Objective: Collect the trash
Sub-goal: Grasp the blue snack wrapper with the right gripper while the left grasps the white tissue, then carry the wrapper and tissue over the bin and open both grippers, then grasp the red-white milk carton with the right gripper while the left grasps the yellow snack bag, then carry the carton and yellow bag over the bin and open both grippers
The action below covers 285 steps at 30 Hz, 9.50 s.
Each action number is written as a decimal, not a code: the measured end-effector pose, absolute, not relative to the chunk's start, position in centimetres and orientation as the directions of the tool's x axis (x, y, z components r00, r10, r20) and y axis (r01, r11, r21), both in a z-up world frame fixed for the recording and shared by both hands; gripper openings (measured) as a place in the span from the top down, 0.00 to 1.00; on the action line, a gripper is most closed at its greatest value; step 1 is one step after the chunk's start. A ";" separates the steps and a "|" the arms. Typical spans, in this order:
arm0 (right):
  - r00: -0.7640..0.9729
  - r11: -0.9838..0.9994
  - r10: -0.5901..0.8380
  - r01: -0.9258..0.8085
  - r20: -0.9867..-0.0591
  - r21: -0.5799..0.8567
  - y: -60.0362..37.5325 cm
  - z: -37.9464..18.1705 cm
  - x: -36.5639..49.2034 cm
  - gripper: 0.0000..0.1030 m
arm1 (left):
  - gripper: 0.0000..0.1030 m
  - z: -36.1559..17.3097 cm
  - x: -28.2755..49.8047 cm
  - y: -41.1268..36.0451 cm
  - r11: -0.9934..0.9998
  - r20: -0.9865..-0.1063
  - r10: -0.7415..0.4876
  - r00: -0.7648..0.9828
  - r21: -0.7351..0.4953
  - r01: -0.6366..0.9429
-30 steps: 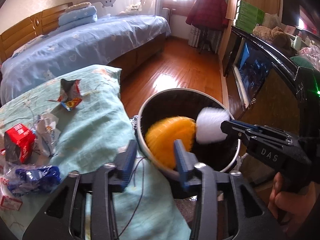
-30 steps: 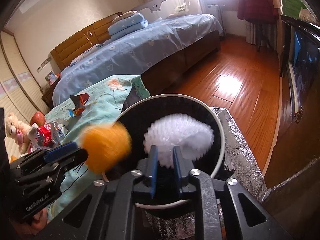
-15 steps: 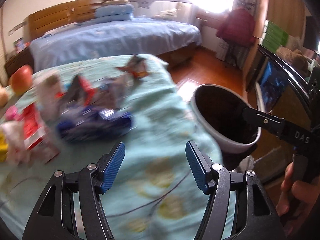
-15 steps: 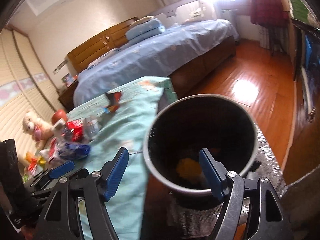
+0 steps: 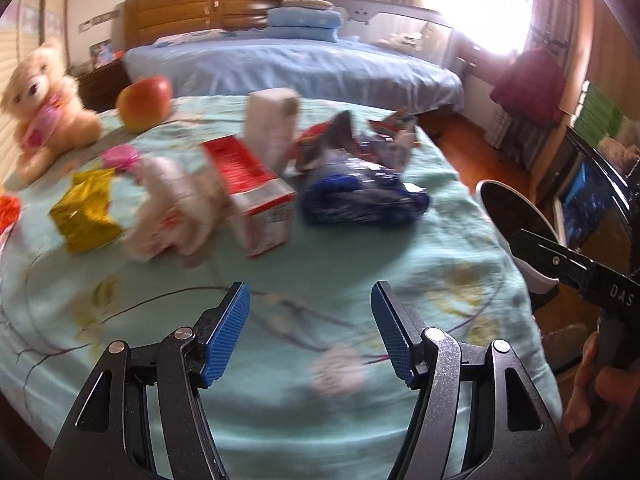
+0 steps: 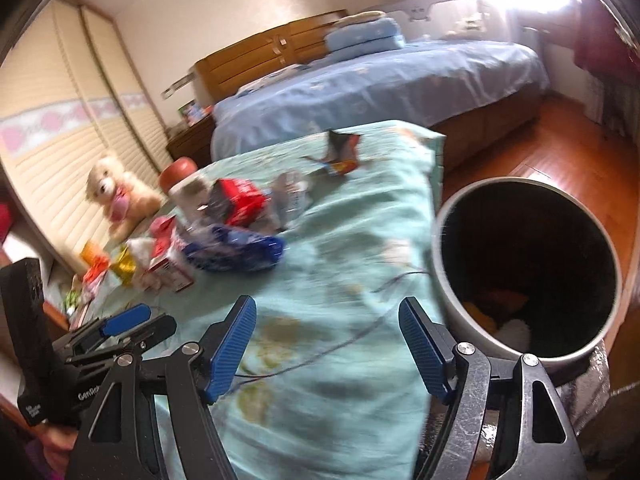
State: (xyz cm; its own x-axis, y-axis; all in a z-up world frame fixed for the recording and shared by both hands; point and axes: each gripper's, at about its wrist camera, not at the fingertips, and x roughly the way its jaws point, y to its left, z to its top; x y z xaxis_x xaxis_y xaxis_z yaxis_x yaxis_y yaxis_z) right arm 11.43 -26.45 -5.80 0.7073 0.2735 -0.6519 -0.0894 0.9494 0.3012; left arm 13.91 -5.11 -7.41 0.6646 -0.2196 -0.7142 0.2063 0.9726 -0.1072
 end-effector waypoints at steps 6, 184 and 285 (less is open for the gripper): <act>0.684 0.948 0.308 -0.163 -0.662 0.272 -23.5 -6.0 12.5 0.22 | 0.38 -7.3 14.2 -2.6 0.983 -0.713 -0.183 0.677 -0.113 0.147; 0.660 0.960 0.270 -0.125 -0.701 0.252 -21.3 -5.9 12.9 0.21 | 0.43 -7.3 14.4 1.1 0.979 -0.723 -0.197 0.662 -0.175 0.100; 0.724 0.957 0.079 0.137 -0.686 0.255 -33.8 -5.6 8.7 0.65 | 0.56 -4.2 15.2 -17.3 0.862 -0.719 -0.428 0.548 -0.143 0.486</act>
